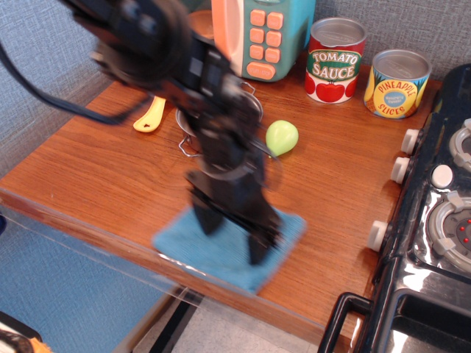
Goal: Move the blue cloth closer to the front right corner of the table.
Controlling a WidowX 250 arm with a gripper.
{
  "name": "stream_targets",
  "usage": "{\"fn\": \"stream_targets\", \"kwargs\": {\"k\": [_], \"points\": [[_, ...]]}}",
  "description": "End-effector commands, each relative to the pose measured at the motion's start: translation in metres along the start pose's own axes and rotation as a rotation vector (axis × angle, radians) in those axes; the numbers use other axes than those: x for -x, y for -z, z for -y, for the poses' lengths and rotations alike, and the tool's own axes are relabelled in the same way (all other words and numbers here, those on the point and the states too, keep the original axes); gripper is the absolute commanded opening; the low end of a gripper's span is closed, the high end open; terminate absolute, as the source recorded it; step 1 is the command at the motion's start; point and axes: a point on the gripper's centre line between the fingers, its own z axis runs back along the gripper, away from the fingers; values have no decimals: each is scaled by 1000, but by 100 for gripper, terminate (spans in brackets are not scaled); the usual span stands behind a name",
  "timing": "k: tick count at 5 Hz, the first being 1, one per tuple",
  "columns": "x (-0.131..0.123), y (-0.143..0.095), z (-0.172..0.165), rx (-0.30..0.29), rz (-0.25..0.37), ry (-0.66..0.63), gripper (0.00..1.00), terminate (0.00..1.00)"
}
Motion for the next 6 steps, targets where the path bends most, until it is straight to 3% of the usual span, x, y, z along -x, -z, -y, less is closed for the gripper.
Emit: {"fn": "stream_targets", "kwargs": {"k": [1,4,5,6], "points": [[-6,-12,37,48,-94,-311,100,0],[-50,-20,-29,-41,11,-509,100,0],[-61,-16,-34,-31,6,-491,100,0],[-58,-39,-16,15,52,-401,100,0]]}}
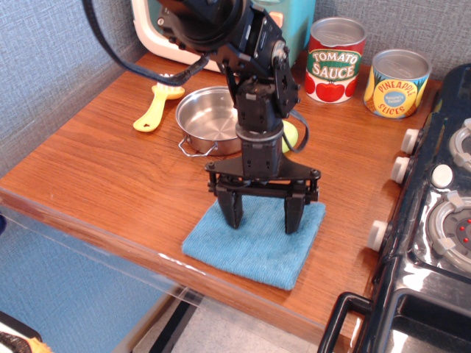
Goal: Move the blue cloth closer to the front right corner of the table.
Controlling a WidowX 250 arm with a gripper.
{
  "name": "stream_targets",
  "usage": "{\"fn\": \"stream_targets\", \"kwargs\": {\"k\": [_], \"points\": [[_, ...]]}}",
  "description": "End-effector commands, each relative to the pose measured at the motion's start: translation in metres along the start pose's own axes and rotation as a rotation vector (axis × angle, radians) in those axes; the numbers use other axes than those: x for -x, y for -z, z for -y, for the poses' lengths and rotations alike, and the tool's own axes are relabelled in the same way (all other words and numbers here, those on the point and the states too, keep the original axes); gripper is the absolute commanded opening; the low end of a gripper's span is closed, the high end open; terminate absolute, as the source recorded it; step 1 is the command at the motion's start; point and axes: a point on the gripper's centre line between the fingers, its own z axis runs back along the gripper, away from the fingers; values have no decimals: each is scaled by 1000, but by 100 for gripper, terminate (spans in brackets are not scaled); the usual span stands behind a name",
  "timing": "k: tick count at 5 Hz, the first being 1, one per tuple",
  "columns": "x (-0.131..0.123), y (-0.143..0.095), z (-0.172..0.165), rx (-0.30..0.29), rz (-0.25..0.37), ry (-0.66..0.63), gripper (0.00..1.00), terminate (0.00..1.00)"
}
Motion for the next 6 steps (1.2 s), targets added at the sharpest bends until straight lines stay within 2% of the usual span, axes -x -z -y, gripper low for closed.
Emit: {"fn": "stream_targets", "kwargs": {"k": [1,2,3,5,6], "points": [[-7,-83,16,133,141,175,100,0],[-18,-117,13,138,157,176,100,0],[-24,-112,10,64,144,209,100,0],[-30,-80,-15,-99,203,368,100,0],[-32,-74,-32,-75,206,295,100,0]]}}
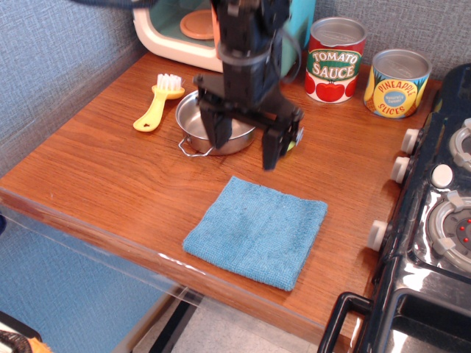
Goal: Move the blue cloth closer to the front right corner of the table.
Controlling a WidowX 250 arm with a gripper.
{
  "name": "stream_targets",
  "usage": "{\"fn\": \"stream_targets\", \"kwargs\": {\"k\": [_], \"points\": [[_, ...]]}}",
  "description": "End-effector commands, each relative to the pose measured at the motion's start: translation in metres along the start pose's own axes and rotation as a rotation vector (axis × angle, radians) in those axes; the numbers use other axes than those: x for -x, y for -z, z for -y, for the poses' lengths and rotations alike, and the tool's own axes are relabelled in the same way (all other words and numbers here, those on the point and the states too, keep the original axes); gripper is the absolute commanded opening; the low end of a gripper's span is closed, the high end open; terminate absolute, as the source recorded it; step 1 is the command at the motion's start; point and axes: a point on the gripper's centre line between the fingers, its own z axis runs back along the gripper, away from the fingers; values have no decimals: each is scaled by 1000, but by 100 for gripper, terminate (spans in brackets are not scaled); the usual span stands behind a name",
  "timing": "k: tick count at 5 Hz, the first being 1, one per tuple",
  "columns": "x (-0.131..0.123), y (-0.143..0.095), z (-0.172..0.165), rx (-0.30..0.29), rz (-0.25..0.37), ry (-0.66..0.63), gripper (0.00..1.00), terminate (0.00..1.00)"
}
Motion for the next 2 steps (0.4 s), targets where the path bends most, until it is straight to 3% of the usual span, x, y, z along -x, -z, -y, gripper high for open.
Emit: {"fn": "stream_targets", "kwargs": {"k": [1,2], "points": [[-5,-8,-17,9,41,-76,100,0],[-5,-8,-17,9,41,-76,100,100]]}}
